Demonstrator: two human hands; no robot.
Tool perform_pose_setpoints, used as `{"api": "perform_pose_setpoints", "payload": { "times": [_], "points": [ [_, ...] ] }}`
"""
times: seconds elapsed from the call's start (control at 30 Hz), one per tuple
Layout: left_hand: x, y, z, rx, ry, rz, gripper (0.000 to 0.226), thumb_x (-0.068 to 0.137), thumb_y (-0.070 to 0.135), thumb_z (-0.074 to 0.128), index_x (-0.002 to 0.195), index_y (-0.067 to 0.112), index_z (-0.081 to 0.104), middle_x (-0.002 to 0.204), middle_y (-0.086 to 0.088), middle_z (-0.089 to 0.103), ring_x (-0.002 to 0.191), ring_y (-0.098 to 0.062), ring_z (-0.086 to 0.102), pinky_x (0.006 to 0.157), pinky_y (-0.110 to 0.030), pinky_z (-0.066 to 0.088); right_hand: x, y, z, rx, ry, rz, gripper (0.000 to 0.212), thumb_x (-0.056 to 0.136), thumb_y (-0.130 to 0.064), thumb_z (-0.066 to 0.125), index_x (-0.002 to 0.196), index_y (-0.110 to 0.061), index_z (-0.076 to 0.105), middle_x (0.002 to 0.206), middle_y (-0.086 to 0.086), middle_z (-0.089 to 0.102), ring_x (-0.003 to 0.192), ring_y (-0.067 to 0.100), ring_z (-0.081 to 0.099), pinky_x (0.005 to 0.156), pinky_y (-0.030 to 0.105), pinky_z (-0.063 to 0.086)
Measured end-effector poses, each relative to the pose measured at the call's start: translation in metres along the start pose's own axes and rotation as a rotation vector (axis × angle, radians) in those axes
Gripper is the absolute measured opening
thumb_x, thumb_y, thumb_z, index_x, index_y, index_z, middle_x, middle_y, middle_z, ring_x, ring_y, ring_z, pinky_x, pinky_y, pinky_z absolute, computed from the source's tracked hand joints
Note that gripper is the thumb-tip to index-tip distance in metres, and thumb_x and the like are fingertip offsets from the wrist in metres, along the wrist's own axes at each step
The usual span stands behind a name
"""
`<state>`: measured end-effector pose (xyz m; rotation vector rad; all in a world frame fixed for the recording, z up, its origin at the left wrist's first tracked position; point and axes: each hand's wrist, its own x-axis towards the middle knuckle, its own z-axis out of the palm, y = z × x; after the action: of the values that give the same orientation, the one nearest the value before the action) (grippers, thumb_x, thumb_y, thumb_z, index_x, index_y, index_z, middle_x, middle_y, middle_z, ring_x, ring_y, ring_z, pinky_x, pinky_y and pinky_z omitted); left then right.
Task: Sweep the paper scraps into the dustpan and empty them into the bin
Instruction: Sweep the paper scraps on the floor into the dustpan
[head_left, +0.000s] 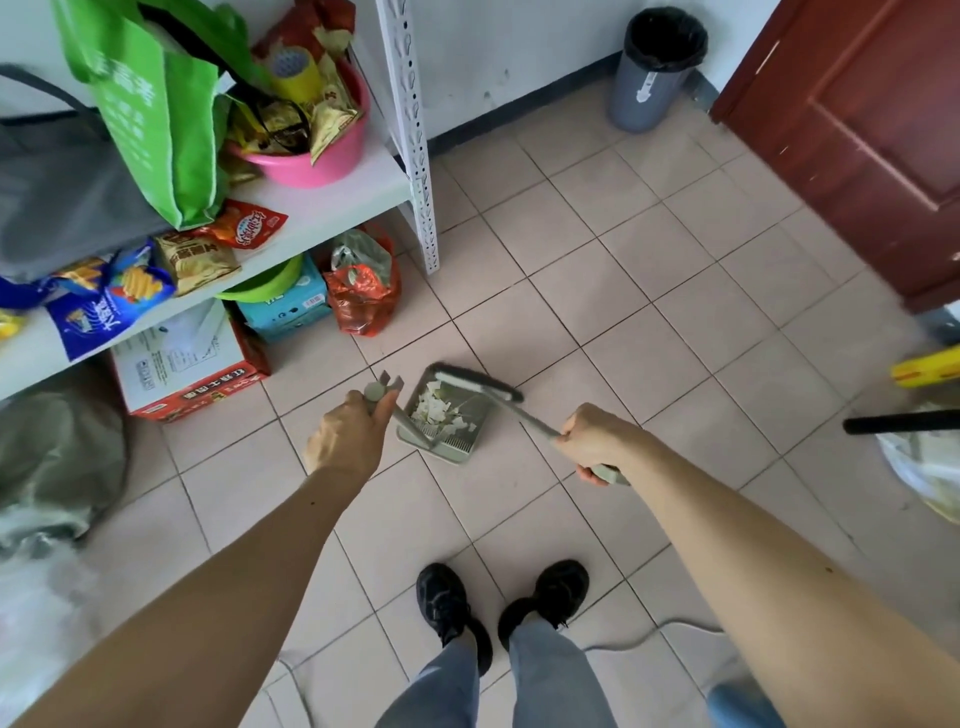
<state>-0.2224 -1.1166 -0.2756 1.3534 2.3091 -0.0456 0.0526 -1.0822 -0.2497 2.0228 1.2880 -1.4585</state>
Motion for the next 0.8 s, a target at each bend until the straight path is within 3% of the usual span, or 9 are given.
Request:
{"api": "perform_pose_setpoints", "payload": {
  "times": [0.07, 0.13, 0.27, 0.4, 0.5, 0.63, 0.73, 0.8],
  "points": [
    [0.001, 0.001, 0.0, -0.007, -0.005, 0.015, 0.066, 0.092, 0.068, 0.029, 0.106, 0.008, 0.053, 0.1, -0.019, 0.066, 0.092, -0.038, 0.063, 0.074, -0.042, 0.051, -0.008, 0.001, -0.012, -0.04, -0.034, -0.01, 0.017, 0.094, -0.013, 0.047, 0.083, -0.005, 0.056, 0.059, 0.014, 0.056, 0.033, 0.019, 0.046, 0.038, 0.016, 0.036],
    [0.002, 0.002, -0.002, -0.027, -0.006, 0.018, 0.067, 0.091, 0.069, 0.029, 0.104, 0.008, 0.054, 0.101, -0.019, 0.066, 0.093, -0.037, 0.063, 0.077, -0.044, 0.052, -0.018, 0.0, -0.027, -0.077, -0.021, -0.013, 0.018, 0.089, -0.017, 0.047, 0.083, -0.006, 0.061, 0.06, 0.014, 0.058, 0.046, 0.024, 0.048, 0.047, 0.024, 0.04],
    [0.0, 0.01, -0.008, -0.04, -0.014, 0.056, 0.069, 0.088, 0.073, 0.03, 0.1, 0.01, 0.056, 0.101, -0.018, 0.066, 0.095, -0.037, 0.062, 0.08, -0.045, 0.052, -0.031, 0.008, -0.044, -0.033, 0.026, -0.002, 0.03, 0.088, -0.016, 0.049, 0.103, 0.002, 0.068, 0.065, 0.013, 0.059, 0.05, 0.024, 0.049, 0.049, 0.027, 0.042],
    [-0.007, 0.013, -0.01, -0.011, -0.007, 0.093, 0.069, 0.089, 0.073, 0.028, 0.1, 0.01, 0.056, 0.099, -0.018, 0.066, 0.092, -0.037, 0.063, 0.077, -0.043, 0.052, -0.028, 0.019, -0.044, 0.132, 0.086, 0.04, 0.02, 0.093, -0.012, 0.047, 0.097, -0.003, 0.064, 0.066, 0.013, 0.052, 0.038, 0.017, 0.043, 0.039, 0.018, 0.036],
    [-0.015, 0.0, -0.01, 0.008, -0.002, 0.071, 0.067, 0.089, 0.072, 0.027, 0.099, 0.011, 0.055, 0.098, -0.017, 0.067, 0.091, -0.036, 0.063, 0.075, -0.042, 0.05, -0.014, 0.024, -0.036, 0.25, 0.162, 0.069, 0.018, 0.098, -0.009, 0.048, 0.101, -0.002, 0.063, 0.075, 0.013, 0.051, 0.042, 0.017, 0.046, 0.034, 0.015, 0.037],
    [-0.029, -0.024, -0.007, -0.009, 0.014, 0.004, 0.067, 0.09, 0.07, 0.026, 0.101, 0.01, 0.053, 0.098, -0.017, 0.065, 0.092, -0.037, 0.061, 0.069, -0.039, 0.044, 0.001, 0.019, -0.015, 0.247, 0.196, 0.084, 0.016, 0.099, -0.009, 0.05, 0.105, 0.0, 0.062, 0.084, 0.017, 0.058, 0.028, 0.016, 0.05, 0.03, 0.013, 0.037],
    [-0.035, -0.034, -0.004, -0.022, 0.009, -0.021, 0.065, 0.091, 0.068, 0.027, 0.102, 0.009, 0.052, 0.098, -0.018, 0.065, 0.092, -0.037, 0.061, 0.068, -0.038, 0.043, 0.003, 0.012, 0.005, 0.241, 0.179, 0.09, 0.02, 0.1, -0.014, 0.051, 0.11, 0.0, 0.062, 0.08, 0.016, 0.061, 0.039, 0.018, 0.054, 0.029, 0.015, 0.038],
    [-0.033, -0.035, -0.003, -0.014, 0.002, -0.019, 0.066, 0.091, 0.068, 0.027, 0.102, 0.009, 0.052, 0.098, -0.018, 0.065, 0.091, -0.037, 0.062, 0.068, -0.038, 0.044, 0.0, 0.007, 0.019, 0.213, 0.123, 0.068, 0.018, 0.1, -0.012, 0.051, 0.107, 0.0, 0.061, 0.078, 0.015, 0.057, 0.032, 0.015, 0.053, 0.027, 0.012, 0.035]
  ]
}}
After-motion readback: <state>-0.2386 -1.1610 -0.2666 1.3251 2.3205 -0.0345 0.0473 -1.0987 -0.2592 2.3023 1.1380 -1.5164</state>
